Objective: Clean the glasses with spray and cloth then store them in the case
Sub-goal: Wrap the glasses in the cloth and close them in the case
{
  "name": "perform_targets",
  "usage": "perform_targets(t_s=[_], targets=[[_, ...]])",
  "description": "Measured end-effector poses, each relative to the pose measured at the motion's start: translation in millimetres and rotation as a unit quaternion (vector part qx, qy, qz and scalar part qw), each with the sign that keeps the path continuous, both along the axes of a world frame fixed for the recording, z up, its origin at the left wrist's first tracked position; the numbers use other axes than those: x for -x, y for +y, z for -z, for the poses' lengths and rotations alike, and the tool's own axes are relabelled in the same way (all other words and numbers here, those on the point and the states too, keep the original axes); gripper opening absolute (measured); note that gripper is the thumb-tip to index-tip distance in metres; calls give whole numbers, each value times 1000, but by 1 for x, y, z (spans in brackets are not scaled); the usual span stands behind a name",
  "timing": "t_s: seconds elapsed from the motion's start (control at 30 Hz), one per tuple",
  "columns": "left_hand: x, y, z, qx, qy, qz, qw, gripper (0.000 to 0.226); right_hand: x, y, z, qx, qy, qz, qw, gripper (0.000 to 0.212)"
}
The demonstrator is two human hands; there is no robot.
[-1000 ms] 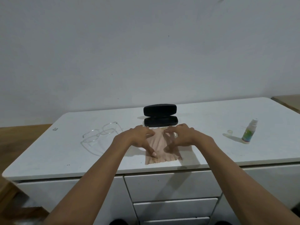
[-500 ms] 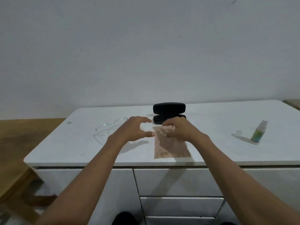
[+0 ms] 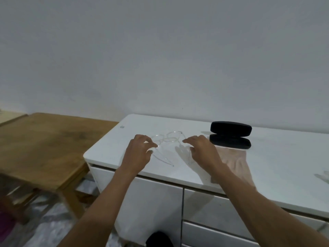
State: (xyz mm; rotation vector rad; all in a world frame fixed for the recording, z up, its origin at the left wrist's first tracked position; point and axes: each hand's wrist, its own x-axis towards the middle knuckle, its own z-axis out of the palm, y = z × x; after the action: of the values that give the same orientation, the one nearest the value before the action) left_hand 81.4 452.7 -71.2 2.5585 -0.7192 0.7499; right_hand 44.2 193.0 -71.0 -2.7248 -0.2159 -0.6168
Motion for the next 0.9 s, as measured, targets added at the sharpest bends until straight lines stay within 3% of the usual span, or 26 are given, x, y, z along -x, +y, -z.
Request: perform_targets(t_s=[0.17, 0.47, 0.57, 0.73, 0.9], targets=[[-10, -6, 2, 24, -32, 9, 999, 22, -10, -5, 8, 2, -70, 4, 998, 23], [-21, -23, -9, 109, -107, -27, 988, 17, -23, -10, -9, -99, -125, 27, 987, 18], [-29, -36, -16, 164, -71, -39, 983, 15, -25, -16, -24, -138, -130, 39, 981, 15], [-43, -73, -27, 250, 67, -17, 966, 11, -21, -45, -39, -241, -119, 57, 962, 13], [-34, -122, -39, 294, 139, 45, 945, 7, 7, -82, -44, -291, -120, 123, 941, 19]])
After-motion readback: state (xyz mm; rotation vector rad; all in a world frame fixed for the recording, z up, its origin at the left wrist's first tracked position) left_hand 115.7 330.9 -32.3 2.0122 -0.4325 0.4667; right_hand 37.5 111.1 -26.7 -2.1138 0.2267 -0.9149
